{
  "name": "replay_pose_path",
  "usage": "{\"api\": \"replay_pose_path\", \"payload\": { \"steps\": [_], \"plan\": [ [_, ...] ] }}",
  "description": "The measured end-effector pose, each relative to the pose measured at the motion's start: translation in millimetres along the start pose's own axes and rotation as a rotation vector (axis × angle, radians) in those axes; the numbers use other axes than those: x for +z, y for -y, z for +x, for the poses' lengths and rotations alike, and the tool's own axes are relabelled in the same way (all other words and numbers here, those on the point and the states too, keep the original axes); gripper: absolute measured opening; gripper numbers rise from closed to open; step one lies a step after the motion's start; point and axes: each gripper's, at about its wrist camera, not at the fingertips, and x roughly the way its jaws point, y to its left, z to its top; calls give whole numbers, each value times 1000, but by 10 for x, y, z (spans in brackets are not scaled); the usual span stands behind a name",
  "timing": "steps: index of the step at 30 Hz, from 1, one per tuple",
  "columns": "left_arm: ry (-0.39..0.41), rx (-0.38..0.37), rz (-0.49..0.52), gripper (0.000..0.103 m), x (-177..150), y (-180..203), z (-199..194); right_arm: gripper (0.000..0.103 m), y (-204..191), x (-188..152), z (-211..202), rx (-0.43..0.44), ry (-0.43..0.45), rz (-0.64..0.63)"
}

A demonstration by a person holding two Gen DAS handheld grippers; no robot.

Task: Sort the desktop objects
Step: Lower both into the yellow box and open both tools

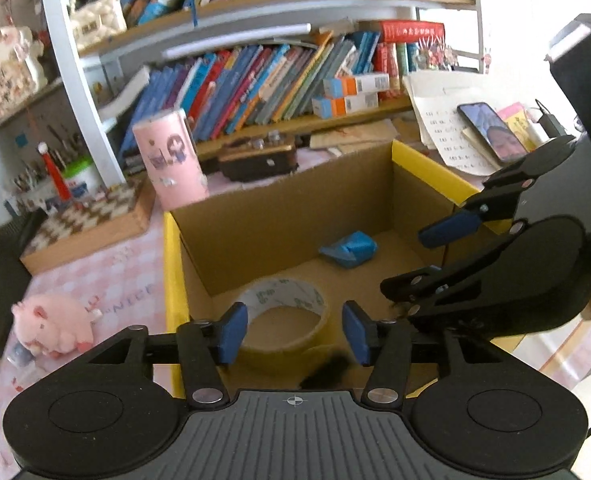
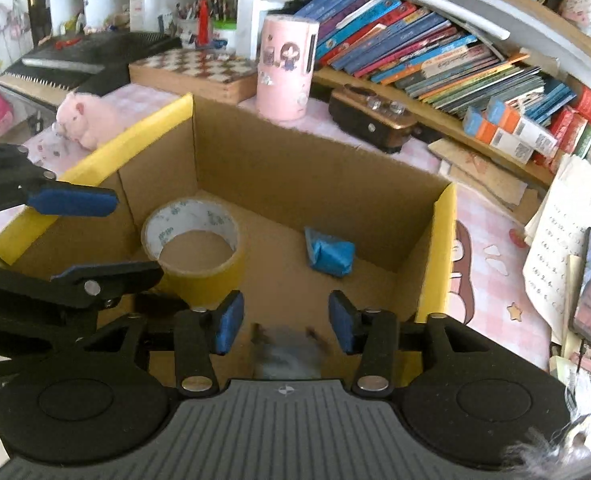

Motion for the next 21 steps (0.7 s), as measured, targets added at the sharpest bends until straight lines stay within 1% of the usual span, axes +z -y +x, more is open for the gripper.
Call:
{"api": "replay_pose_path", "payload": {
  "steps": [4,6,7,9,10,13,14,18,21],
  "plan": [
    [34,8,6,54,53,21,-139,50,23,27,-176,-5,39,21],
    [58,18,-6,63,69,22,-255,53,23,40,-311,-18,74,32],
    [74,25,-21,70,72,15,-329,55,24,38,-392,-26,96,46],
    [98,32,-48,71,66,-12,-465,56,20,26,-541,-38,128,78],
    [103,33,-61,73,61,-34,-529,56,12,12,-627,-43,147,100],
    [130,58,-106,83,16,-111,-719,55,-18,-42,-795,-66,179,153],
    [136,69,-121,84,-3,-143,-773,55,-36,-60,-832,-73,184,162],
    [148,101,-170,85,-109,-289,-961,54,-125,-166,-990,-110,203,212],
    [148,122,-190,86,-226,-391,-1071,54,-236,-282,-1107,-138,212,267]
  ]
}}
